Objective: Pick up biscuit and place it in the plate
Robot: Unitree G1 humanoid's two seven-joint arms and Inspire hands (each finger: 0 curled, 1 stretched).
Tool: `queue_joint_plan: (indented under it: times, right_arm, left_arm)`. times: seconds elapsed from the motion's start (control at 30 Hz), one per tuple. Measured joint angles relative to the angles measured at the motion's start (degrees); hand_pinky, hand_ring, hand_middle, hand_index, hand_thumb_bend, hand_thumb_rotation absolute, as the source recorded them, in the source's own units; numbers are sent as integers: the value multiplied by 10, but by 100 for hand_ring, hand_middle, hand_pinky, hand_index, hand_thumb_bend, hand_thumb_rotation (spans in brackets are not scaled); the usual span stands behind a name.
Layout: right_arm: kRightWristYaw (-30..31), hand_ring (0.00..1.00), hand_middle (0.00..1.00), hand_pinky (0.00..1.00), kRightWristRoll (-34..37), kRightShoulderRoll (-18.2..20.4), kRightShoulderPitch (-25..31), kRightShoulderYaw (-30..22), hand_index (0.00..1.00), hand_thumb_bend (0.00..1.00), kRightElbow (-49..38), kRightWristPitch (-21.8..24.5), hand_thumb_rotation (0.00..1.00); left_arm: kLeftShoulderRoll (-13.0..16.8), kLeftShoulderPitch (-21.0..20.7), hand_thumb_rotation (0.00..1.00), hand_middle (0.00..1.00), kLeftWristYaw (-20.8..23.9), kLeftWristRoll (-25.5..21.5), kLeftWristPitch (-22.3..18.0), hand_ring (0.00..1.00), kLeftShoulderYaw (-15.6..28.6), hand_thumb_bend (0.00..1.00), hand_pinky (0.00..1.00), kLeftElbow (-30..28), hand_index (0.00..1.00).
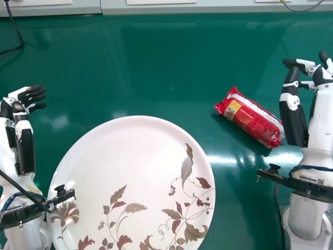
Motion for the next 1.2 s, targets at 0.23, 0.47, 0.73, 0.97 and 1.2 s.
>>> queue_joint_plan:
  times: [0.23,0.47,0.73,0.97,1.2]
  right_arm:
    - [6,69,73,56,6,0,2,0,72,65,-3,1,72]
    - [98,86,90,75,35,-24,21,-4,89,100,-36,47,58]
    - [151,88,92,77,30,-50,31,-17,90,100,-71,74,56]
    - [200,86,90,75,20,-64,43,-20,88,100,-97,114,57]
    - [260,86,92,71,18,-82,49,-20,90,100,-124,160,54]
  left_arm:
    - [2,0,22,69,0,-1,0,68,0,10,59,0,69]
    - [3,0,20,69,0,-2,0,67,0,10,58,0,69]
    - [5,-1,23,68,0,-6,0,66,0,10,57,2,68]
    - [7,-3,23,68,0,-6,0,67,1,11,58,2,68]
    - [10,-3,22,68,-3,-8,0,67,1,9,58,2,68]
